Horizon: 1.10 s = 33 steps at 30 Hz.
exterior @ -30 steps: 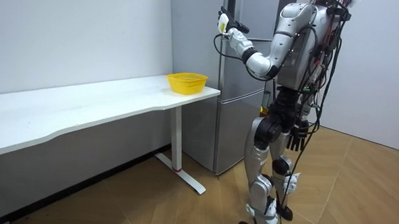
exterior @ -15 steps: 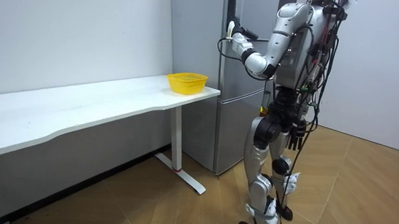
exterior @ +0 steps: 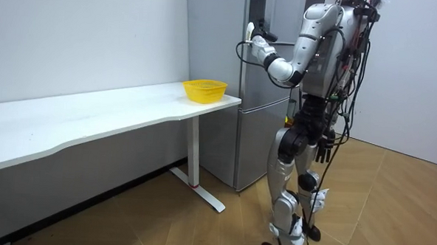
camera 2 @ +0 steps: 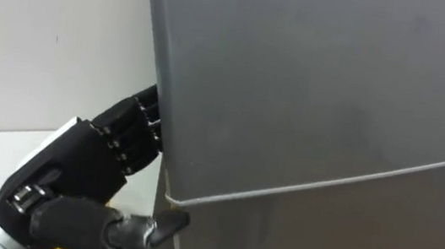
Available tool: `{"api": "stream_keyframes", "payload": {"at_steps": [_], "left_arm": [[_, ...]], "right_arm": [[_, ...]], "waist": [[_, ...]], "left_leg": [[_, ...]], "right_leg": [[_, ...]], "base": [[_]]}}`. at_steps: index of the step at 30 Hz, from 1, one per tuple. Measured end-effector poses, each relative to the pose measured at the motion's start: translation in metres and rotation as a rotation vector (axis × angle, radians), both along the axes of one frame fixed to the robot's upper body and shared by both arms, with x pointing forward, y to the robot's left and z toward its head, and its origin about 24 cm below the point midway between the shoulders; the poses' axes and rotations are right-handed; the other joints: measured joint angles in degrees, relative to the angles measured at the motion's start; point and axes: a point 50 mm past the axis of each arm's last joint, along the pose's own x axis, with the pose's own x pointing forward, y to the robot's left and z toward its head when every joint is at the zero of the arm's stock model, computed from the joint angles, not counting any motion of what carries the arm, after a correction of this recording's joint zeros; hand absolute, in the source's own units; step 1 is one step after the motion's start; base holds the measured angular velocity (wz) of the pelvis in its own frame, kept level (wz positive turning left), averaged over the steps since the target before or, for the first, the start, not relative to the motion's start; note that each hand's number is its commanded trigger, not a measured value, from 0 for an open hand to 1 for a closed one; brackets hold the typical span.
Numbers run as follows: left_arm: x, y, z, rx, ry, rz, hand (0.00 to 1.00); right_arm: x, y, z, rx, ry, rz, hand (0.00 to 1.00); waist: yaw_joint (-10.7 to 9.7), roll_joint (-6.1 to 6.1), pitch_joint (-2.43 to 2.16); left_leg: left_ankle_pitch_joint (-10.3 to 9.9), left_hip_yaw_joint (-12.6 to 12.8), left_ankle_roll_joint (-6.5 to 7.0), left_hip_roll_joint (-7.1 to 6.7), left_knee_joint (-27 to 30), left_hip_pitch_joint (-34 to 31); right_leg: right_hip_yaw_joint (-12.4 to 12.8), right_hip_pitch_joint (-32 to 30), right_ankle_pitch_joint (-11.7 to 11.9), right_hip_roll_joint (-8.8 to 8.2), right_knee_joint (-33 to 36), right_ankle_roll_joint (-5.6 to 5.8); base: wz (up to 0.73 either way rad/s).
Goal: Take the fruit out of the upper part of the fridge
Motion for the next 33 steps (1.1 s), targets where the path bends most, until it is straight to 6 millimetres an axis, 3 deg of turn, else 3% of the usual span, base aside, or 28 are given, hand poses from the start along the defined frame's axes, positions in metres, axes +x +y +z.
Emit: {"api": "stream_keyframes", "payload": {"at_steps": [1, 11, 33], "left_arm": [[0.0001, 0.0003, -0.0008, 0.008, 0.004, -0.005, 0.0], [-0.0002, -0.001, -0.0009, 0.015, 0.003, -0.014, 0.0], [0.0002, -0.0081, 0.0018, 0.019, -0.011, -0.054, 0.0]], "right_arm": [[0.0002, 0.0001, 0.0, 0.005, 0.001, 0.0, 0.0], [0.002, 0.0003, 0.0001, 0.008, -0.006, -0.016, 0.0], [0.0029, -0.0069, 0.0022, 0.003, 0.008, -0.012, 0.0]], "waist": [[0.2, -0.01, -0.02], [-0.1, 0.23, -0.31], [-0.8, -0.47, -0.1]], "left_leg": [[0.0, 0.0, 0.0, -0.03, 0.0, 0.1], [0.0, 0.1, 0.02, -0.05, 0.1, 0.1], [0.0, -0.2, 0.02, -0.08, 0.4, -0.4]], "right_leg": [[0.0, 0.0, 0.0, -0.05, 0.0, 0.0], [0.0, 0.0, 0.0, -0.1, 0.3, -0.01], [-0.1, -0.1, 0.0, -0.1, 0.1, 0.03]], "base": [[0.04], [0.0], [0.01]]}}
